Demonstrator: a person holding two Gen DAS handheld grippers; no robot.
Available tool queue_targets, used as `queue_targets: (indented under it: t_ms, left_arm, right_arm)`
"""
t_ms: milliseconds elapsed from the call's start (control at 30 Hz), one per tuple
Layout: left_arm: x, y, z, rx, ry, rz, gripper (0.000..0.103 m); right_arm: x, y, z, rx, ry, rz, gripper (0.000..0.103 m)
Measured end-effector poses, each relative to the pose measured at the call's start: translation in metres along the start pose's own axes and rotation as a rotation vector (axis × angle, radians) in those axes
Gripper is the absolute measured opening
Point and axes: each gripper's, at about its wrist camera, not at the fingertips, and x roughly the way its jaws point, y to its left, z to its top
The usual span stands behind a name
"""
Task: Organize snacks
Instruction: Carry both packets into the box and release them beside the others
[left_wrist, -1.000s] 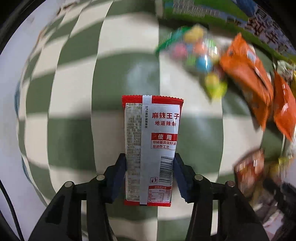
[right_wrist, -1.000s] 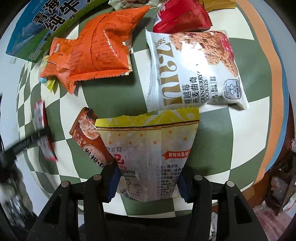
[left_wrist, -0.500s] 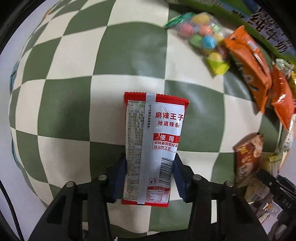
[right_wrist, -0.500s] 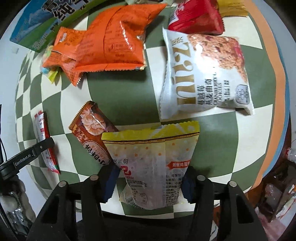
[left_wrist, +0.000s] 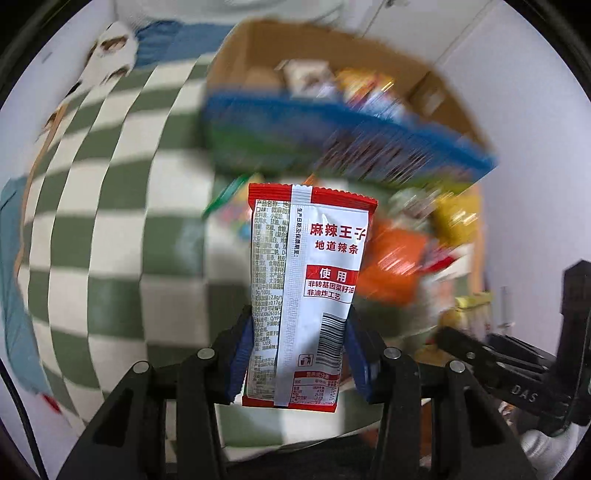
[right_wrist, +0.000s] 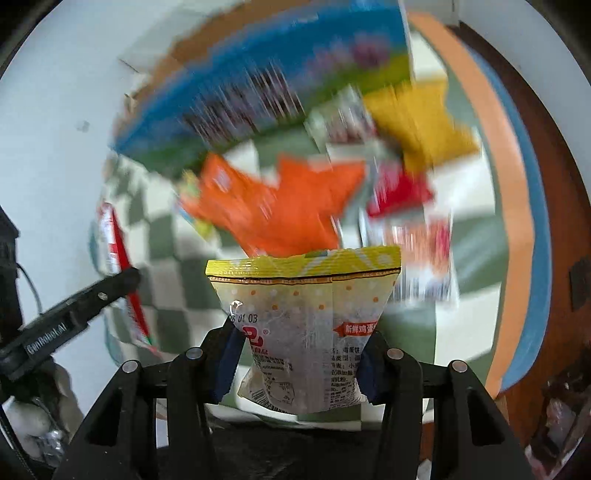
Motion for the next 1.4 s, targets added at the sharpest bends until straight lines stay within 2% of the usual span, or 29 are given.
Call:
queue_targets:
  t_ms: [100, 167, 267, 333, 467, 633, 733, 867, 900, 1000, 1033, 1067, 1100, 1133, 1200, 1400]
  left_arm:
    - [-0.016, -0.025, 0.046, 0.031, -0.06, -0.027, 0.043]
    - [-0.022, -0.037, 0.078, 0.048, -0.087, -0.026, 0.043]
    - [-0.022, -0.051, 0.127, 0.055, -0.128, -0.001, 0.043]
    - [-0.014, -0.05, 0.157, 0.048, -0.138, 0.025, 0.043]
    - [0.016, -0.038, 0.224, 0.031, -0.103, 0.085, 0.044]
    - [0.065, -0.019, 0.276, 0.012, -0.008, 0.163, 0.044]
    - [0.095, -0.004, 0.299, 0.004, 0.049, 0.204, 0.044]
    - [0.117, 0.006, 0.317, -0.003, 0.086, 0.23, 0.044]
    - [0.123, 0.008, 0.321, -0.006, 0.099, 0.234, 0.045]
    - [0.141, 0.014, 0.332, -0.014, 0.141, 0.231, 0.046]
    - [0.144, 0.015, 0.334, -0.012, 0.148, 0.232, 0.047]
    - [0.148, 0.017, 0.337, -0.014, 0.153, 0.232, 0.051]
    - [0.149, 0.018, 0.338, -0.019, 0.153, 0.225, 0.058]
    - [0.15, 0.02, 0.339, -0.024, 0.151, 0.216, 0.073]
    - [0.151, 0.024, 0.342, -0.029, 0.148, 0.204, 0.088]
    - [0.15, 0.022, 0.339, -0.03, 0.146, 0.202, 0.09]
  right_arm:
    - [-0.039, 0.013, 0.048, -0.041, -0.077, 0.025, 0.055]
    - [-0.062, 0.012, 0.079, -0.076, -0.124, 0.011, 0.055]
    - [-0.082, 0.024, 0.135, -0.145, -0.182, -0.051, 0.055]
    - [-0.082, 0.028, 0.177, -0.183, -0.182, -0.1, 0.055]
    - [-0.059, 0.03, 0.251, -0.206, -0.115, -0.156, 0.055]
    - [-0.013, 0.031, 0.321, -0.216, 0.011, -0.236, 0.055]
    - [0.017, 0.031, 0.338, -0.239, 0.061, -0.294, 0.055]
    - [0.05, 0.027, 0.354, -0.257, 0.113, -0.347, 0.057]
    - [0.058, 0.025, 0.357, -0.254, 0.122, -0.357, 0.062]
    - [0.064, 0.017, 0.362, -0.228, 0.119, -0.364, 0.095]
    - [0.067, 0.015, 0.364, -0.218, 0.118, -0.358, 0.097]
    - [0.068, 0.013, 0.366, -0.21, 0.117, -0.351, 0.097]
    - [0.076, 0.012, 0.367, -0.206, 0.116, -0.345, 0.097]
    - [0.08, 0.012, 0.367, -0.203, 0.115, -0.34, 0.097]
    - [0.084, 0.009, 0.365, -0.195, 0.115, -0.329, 0.097]
    - [0.084, 0.002, 0.36, -0.166, 0.096, -0.312, 0.097]
